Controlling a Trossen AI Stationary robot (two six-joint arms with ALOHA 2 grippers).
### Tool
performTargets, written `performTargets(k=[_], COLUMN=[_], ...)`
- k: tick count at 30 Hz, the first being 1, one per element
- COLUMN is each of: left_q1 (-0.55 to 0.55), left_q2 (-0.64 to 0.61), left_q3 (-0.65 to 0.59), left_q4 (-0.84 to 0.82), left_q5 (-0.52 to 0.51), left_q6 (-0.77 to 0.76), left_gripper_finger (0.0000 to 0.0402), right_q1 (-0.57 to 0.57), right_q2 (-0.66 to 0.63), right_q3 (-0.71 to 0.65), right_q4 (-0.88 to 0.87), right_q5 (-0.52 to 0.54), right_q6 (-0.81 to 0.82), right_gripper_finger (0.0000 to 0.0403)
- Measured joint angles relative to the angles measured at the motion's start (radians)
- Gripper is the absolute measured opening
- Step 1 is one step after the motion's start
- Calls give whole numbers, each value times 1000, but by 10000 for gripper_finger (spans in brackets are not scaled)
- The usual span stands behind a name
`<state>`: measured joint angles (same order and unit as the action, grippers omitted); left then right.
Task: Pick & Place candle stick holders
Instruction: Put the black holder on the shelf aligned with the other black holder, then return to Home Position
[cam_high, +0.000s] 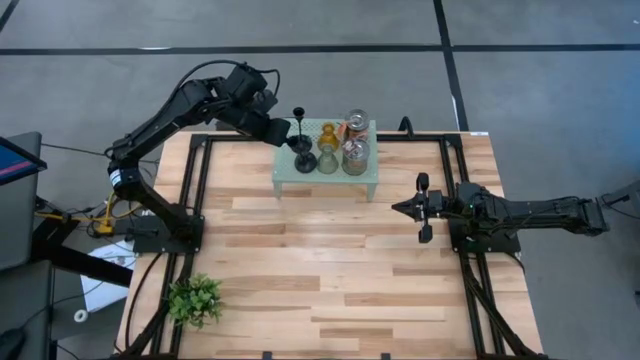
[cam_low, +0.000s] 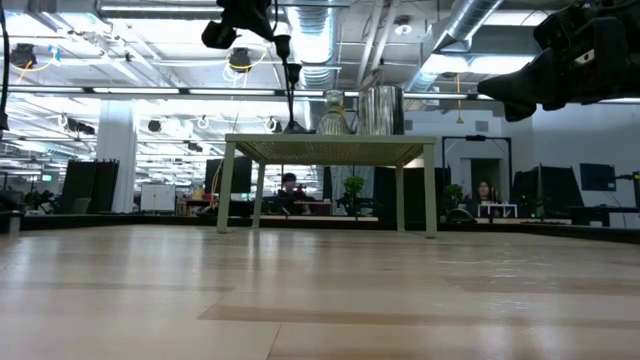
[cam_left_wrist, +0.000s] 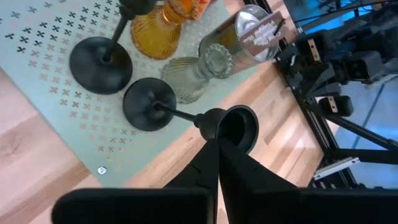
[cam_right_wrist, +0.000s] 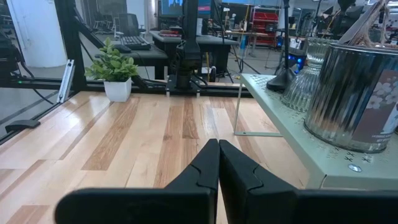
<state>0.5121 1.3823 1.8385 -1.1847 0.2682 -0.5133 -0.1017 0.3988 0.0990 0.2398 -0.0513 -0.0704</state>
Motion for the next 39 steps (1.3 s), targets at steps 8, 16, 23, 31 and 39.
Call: performTargets(k=[8, 16, 23, 31, 39], left_q1=[0, 0, 0, -9, -69], left_q2=[0, -1, -2, -12, -81], left_q3=[9, 56, 58, 58, 58], left_q4=[-2, 12, 14, 14, 14], left_q5=[29, 21, 21, 21, -92], left_q6=[0, 11, 11, 91, 201], left_gripper_finger=[6, 5, 5, 5, 5], right_q1=[0, 0, 0, 0, 0], right_q2=[0, 0, 0, 0, 0], right_q3=[0, 0, 0, 0, 0], right_q4=[0, 0, 0, 0, 0], right_q5=[0, 0, 0, 0, 0], right_q6=[0, 0, 0, 0, 0], right_gripper_finger=[0, 0, 0, 0, 0])
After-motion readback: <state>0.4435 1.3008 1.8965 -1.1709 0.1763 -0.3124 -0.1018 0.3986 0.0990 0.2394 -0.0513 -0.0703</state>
